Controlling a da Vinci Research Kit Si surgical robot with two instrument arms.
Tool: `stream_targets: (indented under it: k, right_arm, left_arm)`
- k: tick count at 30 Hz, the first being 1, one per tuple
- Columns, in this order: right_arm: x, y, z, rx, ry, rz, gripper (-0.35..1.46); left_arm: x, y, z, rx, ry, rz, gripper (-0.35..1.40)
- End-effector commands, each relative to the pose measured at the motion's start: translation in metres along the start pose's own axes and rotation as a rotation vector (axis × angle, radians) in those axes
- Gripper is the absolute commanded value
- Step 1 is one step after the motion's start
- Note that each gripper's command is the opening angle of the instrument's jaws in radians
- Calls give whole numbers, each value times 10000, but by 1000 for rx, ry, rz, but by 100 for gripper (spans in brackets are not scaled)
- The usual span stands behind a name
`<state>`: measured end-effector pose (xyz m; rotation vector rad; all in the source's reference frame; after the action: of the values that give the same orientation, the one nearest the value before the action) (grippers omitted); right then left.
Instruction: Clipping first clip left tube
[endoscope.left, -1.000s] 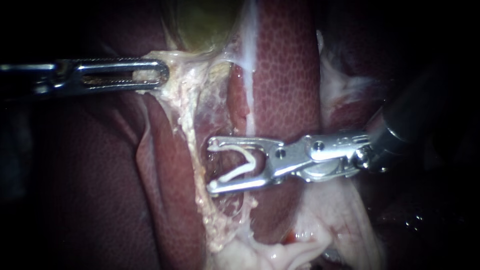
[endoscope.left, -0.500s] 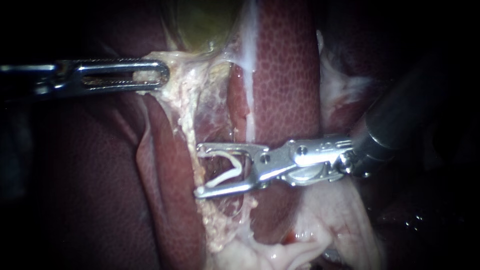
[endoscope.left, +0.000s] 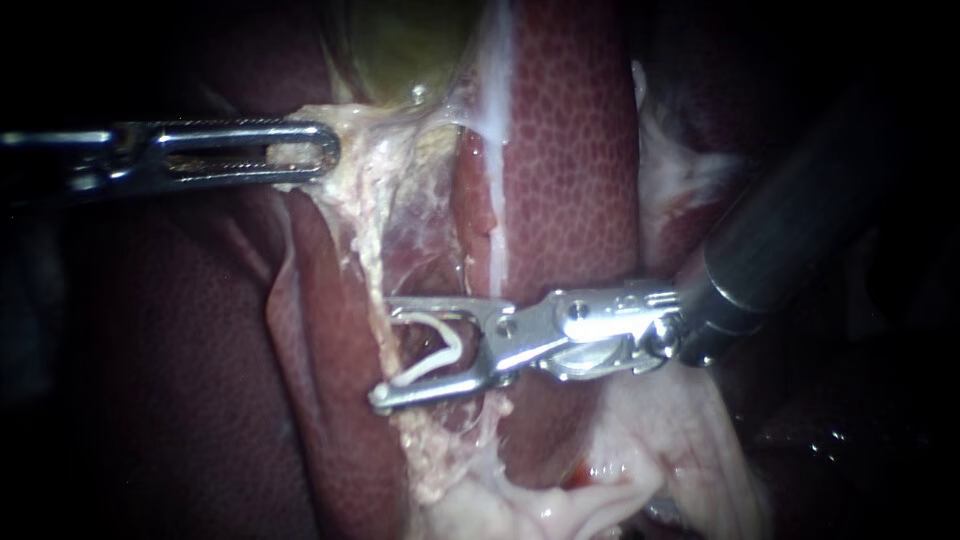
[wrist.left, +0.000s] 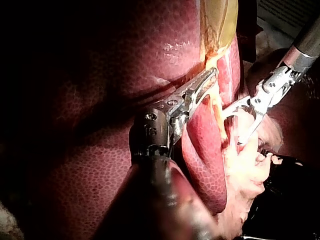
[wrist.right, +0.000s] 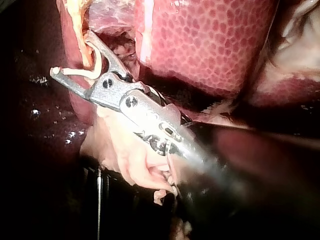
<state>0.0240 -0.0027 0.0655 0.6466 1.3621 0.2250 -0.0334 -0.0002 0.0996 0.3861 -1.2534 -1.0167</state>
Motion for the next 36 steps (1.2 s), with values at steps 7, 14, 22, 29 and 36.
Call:
stream_targets:
  k: [7,14,22,29,36]
  right_arm:
    - [-7,-3,8,67,-2,44,60]
    - [-6,-4,12,139,-2,84,58]
    - [-7,-2,14,154,-6,95,57]
    - [-15,2,19,150,-17,109,56]
    - [-18,6,19,150,-18,114,50]
  left_arm:
    - [0,0,0,0,0,0,-35]
    - [0,0,0,-1,0,0,-35]
    - [0,0,1,-1,0,0,-35]
    - [0,0,1,-1,-1,0,-35]
    - [0,-1,2,-2,-1,0,-35]
